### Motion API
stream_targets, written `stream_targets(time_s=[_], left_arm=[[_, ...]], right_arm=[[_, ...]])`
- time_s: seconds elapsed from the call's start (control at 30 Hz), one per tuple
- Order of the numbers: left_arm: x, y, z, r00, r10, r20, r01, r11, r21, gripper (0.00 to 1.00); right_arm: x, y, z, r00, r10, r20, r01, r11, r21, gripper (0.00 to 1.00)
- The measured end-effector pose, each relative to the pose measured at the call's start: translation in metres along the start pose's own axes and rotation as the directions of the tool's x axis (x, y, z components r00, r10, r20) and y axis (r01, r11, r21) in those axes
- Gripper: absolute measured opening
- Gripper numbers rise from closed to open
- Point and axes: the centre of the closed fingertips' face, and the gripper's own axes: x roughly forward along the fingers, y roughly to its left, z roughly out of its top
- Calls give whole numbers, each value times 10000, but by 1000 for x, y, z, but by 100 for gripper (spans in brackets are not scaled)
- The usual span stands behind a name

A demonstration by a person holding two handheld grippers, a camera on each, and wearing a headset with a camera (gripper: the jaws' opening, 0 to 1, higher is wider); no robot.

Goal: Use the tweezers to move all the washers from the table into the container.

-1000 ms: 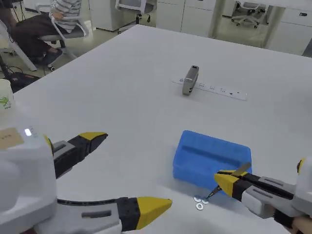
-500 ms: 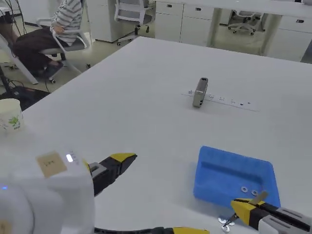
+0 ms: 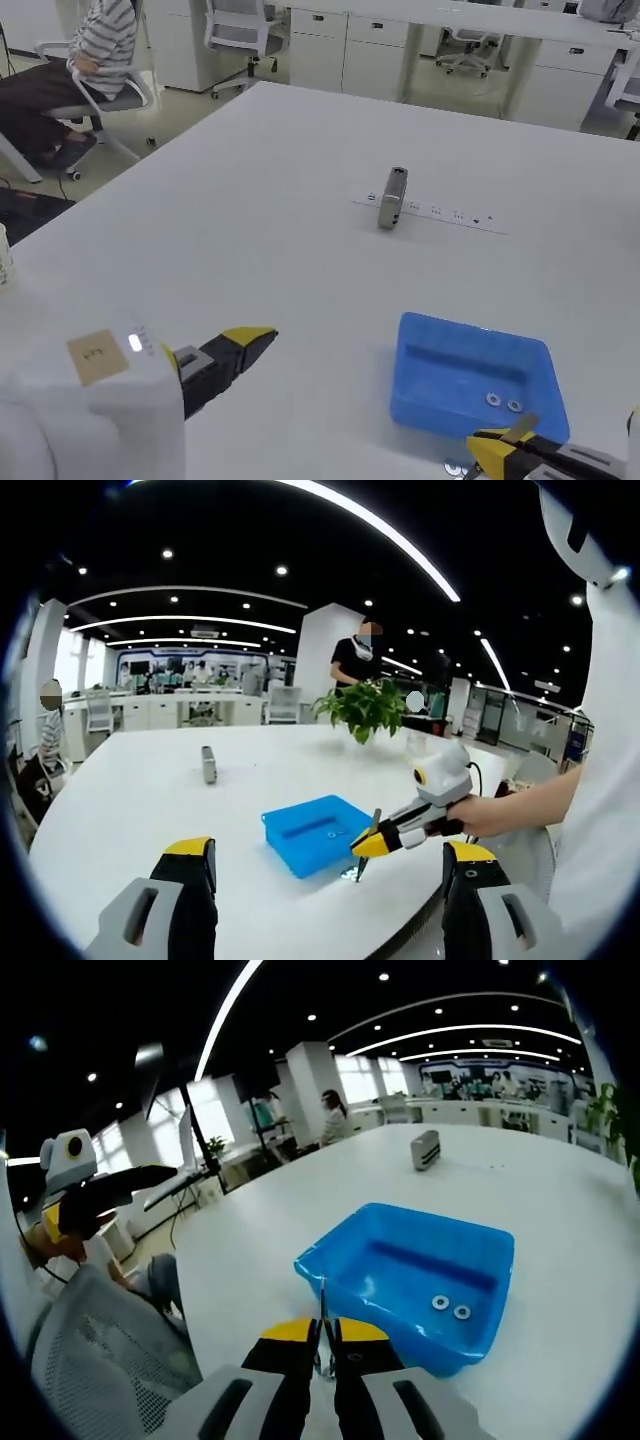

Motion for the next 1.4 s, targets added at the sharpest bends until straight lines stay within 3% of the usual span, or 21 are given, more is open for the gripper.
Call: stream_targets(time_s=[0.13,0.27,0.43,0.67,0.7,0.8,1.4], left_arm=[[4,-1,0,9998,-218,-49,218,9997,71,95],[7,-1,1,9994,-331,-39,331,9994,112,95],[10,-1,2,9991,-412,-68,413,9990,173,95],[10,-3,0,9980,-583,-232,590,9978,296,95],[9,-2,0,9980,-572,-254,580,9979,305,95],[10,-1,1,9983,-553,-178,557,9982,235,95],[15,3,-2,9978,-622,-242,625,9979,148,95]], right_arm=[[1,6,0,9999,83,-94,-87,9987,-502,4],[3,16,-3,9988,260,-415,-336,9803,-1947,3],[3,15,-4,9984,52,-571,-184,9724,-2325,3],[1,9,-2,9988,-229,-427,144,9817,-1898,2],[-1,10,2,9996,-209,-164,177,9849,-1725,3],[-6,12,12,9997,-36,239,68,9910,-1334,3],[-19,15,47,9933,325,1106,-278,9987,-436,3]])
